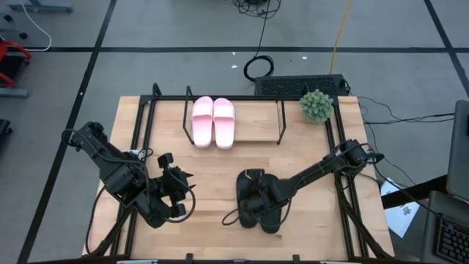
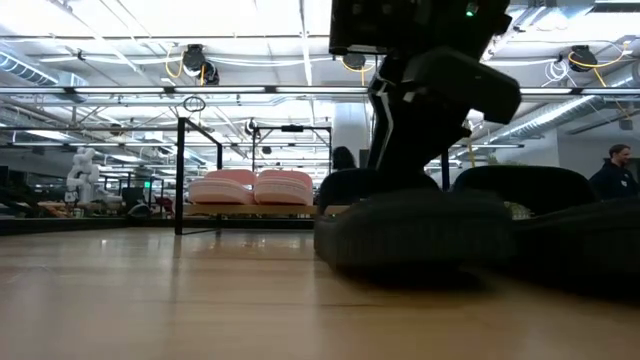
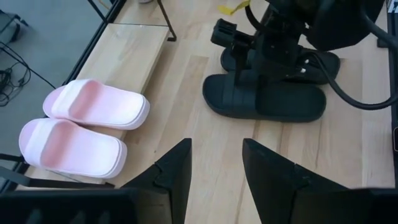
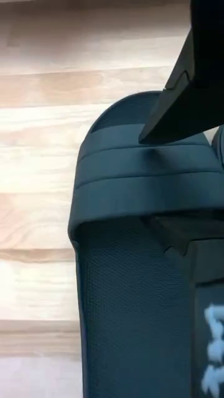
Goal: Pick and place slides into the shelf
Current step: Put the left black slipper on the shelf
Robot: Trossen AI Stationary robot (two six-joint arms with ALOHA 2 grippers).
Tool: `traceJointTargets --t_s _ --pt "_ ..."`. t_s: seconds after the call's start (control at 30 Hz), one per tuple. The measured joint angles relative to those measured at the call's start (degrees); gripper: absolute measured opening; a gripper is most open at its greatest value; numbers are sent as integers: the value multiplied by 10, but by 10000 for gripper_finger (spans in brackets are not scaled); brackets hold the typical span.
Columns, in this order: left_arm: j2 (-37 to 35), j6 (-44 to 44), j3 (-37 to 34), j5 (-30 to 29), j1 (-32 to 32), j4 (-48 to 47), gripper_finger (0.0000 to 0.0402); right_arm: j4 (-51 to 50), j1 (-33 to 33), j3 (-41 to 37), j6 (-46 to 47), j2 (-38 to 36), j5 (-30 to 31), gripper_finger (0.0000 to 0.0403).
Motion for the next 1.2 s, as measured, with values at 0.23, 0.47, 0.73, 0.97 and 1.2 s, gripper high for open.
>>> traceJointTargets --t_s 0.23,0.47,0.73,0.97,1.2 --pt "0 2 0 0 0 0 145 1 -5 0 9 0 48 156" --pt "0 2 0 0 0 0 145 16 -8 -17 13 0 57 67" --pt "0 7 0 0 0 0 145 21 -5 -30 21 -2 74 12" --pt "0 6 0 0 0 0 145 -8 5 -21 -1 -11 102 3" --pt "0 6 0 -1 0 0 145 -73 13 62 -74 -64 134 2"
